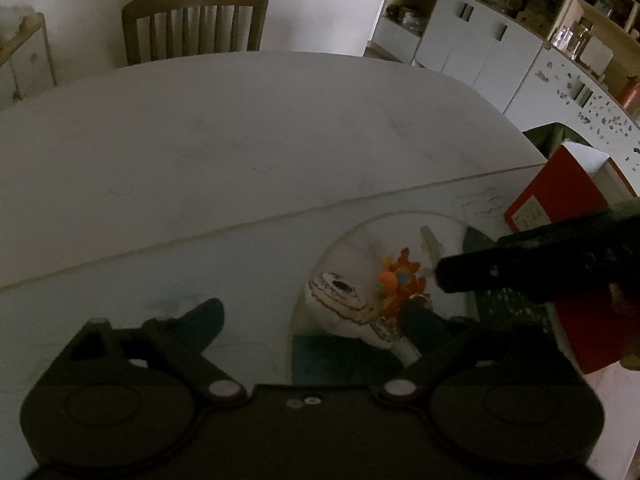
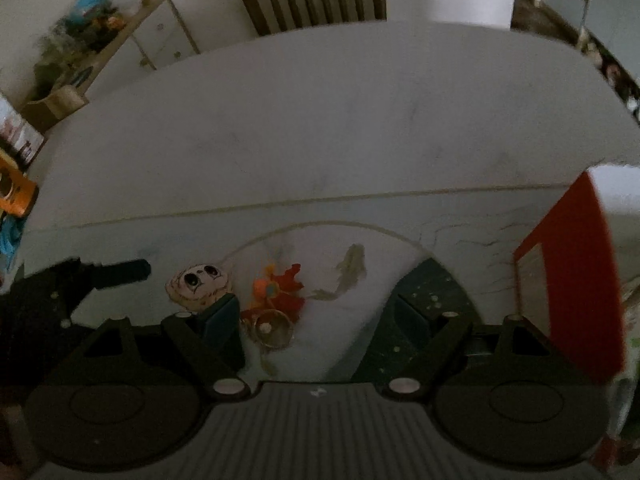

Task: Organize objects
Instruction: 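Grasp the red dragon keychain with the right gripper while the left grasps the white face plush, then carry the red dragon and white face plush over the shoebox, then lower the dragon and face plush into the shoebox and open both grippers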

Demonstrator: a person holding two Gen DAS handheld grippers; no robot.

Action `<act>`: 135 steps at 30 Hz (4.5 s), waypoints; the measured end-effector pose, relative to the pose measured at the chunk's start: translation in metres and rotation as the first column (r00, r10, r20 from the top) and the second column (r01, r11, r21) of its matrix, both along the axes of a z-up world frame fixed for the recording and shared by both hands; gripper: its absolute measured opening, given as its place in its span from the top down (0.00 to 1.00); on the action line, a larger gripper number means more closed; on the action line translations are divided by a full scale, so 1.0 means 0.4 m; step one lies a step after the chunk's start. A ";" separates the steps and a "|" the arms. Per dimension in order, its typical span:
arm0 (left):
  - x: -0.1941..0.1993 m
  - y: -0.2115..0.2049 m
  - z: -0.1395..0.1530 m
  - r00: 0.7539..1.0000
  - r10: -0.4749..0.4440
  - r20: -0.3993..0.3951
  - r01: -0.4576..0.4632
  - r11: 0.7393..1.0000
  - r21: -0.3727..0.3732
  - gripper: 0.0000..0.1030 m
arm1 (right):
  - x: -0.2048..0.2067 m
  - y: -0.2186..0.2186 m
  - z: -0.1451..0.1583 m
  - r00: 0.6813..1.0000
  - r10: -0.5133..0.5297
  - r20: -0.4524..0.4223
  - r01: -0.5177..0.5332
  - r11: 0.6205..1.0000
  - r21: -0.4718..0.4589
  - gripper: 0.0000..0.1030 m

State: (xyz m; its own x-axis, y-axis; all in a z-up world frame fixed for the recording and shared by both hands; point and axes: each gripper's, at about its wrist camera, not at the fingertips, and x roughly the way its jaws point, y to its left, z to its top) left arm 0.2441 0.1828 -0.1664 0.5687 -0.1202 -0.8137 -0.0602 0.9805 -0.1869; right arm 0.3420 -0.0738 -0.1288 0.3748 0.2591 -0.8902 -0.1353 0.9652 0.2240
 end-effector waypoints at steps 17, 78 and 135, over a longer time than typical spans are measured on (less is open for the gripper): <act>-0.010 0.000 -0.019 0.996 -0.062 0.062 0.064 0.997 -0.041 0.63 | 0.045 0.068 -0.042 0.998 0.026 -0.055 -0.026 1.000 0.007 0.19; -0.201 -0.115 0.178 0.999 -0.029 0.025 0.033 0.986 -0.166 0.64 | -0.238 -0.032 0.129 0.996 0.085 0.028 -0.085 0.996 0.017 0.54; 0.202 -0.773 0.261 0.974 -0.227 0.025 0.228 0.974 -0.022 0.64 | -0.271 -0.812 0.228 0.980 -0.085 0.177 0.104 0.990 -0.098 0.54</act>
State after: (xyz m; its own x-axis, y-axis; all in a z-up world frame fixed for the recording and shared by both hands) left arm 0.3251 -0.1264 -0.0619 0.5424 -0.2682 -0.7962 0.1681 0.9632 -0.2099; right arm 0.2336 -0.3988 -0.0377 0.5431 0.1223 -0.8307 -0.0698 0.9925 0.1005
